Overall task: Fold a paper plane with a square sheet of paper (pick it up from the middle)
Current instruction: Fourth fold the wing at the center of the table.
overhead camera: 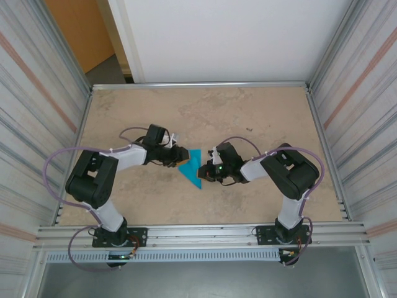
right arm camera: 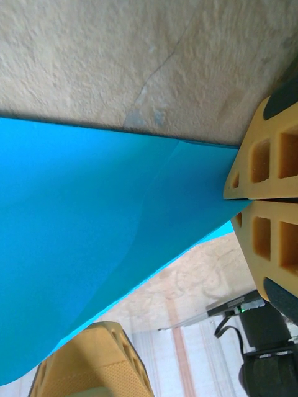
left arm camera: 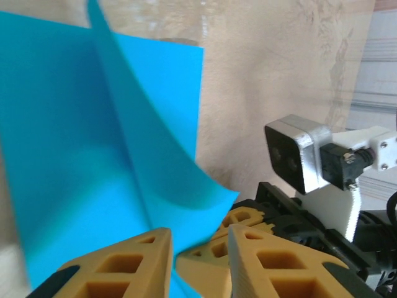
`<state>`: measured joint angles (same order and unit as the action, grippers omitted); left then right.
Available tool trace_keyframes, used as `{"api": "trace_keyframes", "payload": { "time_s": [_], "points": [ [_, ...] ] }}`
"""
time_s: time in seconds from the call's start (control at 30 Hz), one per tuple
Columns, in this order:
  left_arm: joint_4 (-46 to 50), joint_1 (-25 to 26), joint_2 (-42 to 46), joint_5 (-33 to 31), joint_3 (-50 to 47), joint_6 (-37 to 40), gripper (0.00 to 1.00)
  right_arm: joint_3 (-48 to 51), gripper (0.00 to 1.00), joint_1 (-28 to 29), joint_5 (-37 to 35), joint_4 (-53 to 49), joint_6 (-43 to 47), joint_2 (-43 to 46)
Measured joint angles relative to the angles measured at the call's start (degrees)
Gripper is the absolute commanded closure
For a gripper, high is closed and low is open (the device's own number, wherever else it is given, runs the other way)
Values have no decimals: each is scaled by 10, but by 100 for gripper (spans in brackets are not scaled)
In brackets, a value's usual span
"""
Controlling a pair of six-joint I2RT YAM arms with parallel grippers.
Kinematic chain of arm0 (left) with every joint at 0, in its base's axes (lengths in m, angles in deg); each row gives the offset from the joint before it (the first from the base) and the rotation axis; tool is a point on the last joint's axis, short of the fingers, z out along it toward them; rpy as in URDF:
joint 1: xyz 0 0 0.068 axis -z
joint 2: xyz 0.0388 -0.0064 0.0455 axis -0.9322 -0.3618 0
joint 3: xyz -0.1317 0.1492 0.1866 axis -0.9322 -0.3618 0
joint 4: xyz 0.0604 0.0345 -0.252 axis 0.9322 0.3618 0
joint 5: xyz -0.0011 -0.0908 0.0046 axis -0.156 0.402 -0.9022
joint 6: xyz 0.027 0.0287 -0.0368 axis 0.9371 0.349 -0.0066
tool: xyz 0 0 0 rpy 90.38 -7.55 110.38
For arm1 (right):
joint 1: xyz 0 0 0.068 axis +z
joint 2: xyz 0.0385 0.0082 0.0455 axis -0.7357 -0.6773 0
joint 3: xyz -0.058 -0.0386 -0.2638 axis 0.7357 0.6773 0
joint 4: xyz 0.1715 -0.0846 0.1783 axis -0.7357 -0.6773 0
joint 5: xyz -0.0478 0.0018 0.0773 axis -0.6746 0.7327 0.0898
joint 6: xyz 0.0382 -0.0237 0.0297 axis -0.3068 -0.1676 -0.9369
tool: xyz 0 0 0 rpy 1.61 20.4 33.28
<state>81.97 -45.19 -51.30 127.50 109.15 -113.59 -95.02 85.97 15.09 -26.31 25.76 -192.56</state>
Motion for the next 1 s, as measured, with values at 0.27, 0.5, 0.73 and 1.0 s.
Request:
{"api": "trace_keyframes", "payload": {
  "time_s": [0.27, 0.5, 0.73, 1.0],
  "points": [
    [-4, 4, 15, -19, -38, -7, 73, -43, 94, -37, 87, -112, 122, -12],
    [-5, 34, 12, -32, -39, -11, 67, -57, 93, -61, 135, -180, 186, -17],
    [19, 58, -4, -60, -11, -13, 56, -59, 91, -64, 140, -189, 196, -17],
    [100, 84, -33, -123, 46, -9, 50, -59, 88, -64, 142, -186, 190, -16]
  ]
}}
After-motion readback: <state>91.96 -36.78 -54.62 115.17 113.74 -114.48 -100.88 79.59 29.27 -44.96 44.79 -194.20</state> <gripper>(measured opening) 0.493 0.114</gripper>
